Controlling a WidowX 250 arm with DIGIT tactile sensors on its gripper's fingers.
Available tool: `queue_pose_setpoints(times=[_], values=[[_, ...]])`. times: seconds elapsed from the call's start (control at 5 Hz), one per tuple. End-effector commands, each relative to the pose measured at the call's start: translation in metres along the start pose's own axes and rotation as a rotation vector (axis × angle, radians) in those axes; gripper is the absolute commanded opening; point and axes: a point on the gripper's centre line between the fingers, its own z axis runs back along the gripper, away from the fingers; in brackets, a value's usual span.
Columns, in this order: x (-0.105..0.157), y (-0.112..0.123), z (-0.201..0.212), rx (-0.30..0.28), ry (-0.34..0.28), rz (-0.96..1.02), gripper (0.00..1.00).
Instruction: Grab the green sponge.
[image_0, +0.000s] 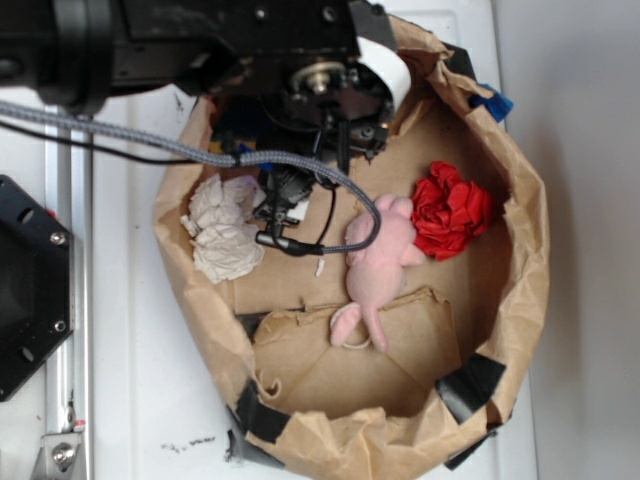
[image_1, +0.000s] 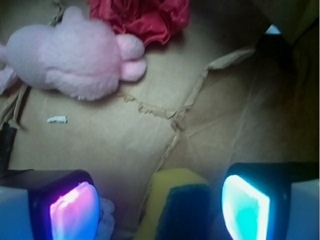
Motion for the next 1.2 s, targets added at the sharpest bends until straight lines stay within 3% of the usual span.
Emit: queue_pose_setpoints(times=[0.0,0.8,1.0], values=[[-0.001,0.013,0.005,0.021,-0.004,0.054,1.0],[-0.012,0.022,-0.007,0.004,0.003,-0.043,1.0],[-0.011,0.022,-0.019,0.004,0.035,-0.053,1.0]])
